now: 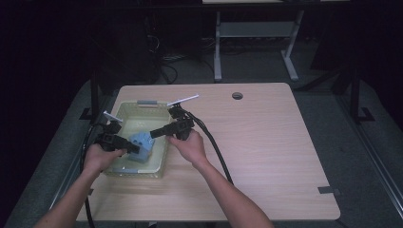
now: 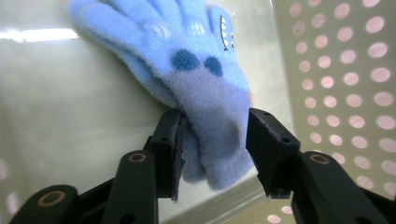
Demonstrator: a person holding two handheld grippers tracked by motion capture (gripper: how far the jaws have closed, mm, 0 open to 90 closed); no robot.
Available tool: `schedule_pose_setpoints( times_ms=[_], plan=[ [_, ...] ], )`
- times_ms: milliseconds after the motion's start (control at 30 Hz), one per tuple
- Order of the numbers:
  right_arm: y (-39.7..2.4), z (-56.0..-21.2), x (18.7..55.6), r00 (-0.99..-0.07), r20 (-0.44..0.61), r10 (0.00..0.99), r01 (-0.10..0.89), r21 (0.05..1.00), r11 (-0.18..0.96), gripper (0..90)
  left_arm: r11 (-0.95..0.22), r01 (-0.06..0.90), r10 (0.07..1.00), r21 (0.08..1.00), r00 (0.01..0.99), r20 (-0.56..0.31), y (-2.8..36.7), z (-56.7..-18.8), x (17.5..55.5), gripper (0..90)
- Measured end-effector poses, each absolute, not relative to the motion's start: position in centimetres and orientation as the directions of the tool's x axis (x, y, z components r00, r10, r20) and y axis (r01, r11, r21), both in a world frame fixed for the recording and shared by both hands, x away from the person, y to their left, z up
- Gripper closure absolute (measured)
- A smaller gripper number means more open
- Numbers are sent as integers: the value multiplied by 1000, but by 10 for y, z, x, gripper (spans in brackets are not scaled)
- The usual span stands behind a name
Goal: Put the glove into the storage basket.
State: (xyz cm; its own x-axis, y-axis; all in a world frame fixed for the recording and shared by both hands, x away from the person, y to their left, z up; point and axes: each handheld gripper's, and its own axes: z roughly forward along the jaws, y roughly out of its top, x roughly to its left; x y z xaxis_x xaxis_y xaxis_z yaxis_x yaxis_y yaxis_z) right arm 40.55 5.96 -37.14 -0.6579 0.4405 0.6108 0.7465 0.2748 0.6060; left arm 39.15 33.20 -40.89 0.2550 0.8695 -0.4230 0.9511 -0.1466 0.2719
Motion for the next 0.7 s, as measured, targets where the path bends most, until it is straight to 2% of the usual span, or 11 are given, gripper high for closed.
schedule_pose_setpoints(
  times_ms=[133,233,433,600,700],
  plan=[
    [57,-371,405,-657,610,443,747,608,270,648,-134,943,872,304,258,-416,337,-399,392,499],
    [56,-370,404,-654,613,444,749,606,266,647,-107,937,876,332,247,-415,338,-392,393,498],
    [52,-370,403,-655,610,447,748,608,266,647,-143,931,883,335,273,-381,336,-394,396,674],
    [49,-370,403,-654,608,449,748,609,265,648,-169,937,892,307,278,-356,328,-401,402,680],
    [47,-370,402,-659,603,450,744,613,267,648,-202,944,908,263,281,-310,321,-409,405,680]
  ],
)
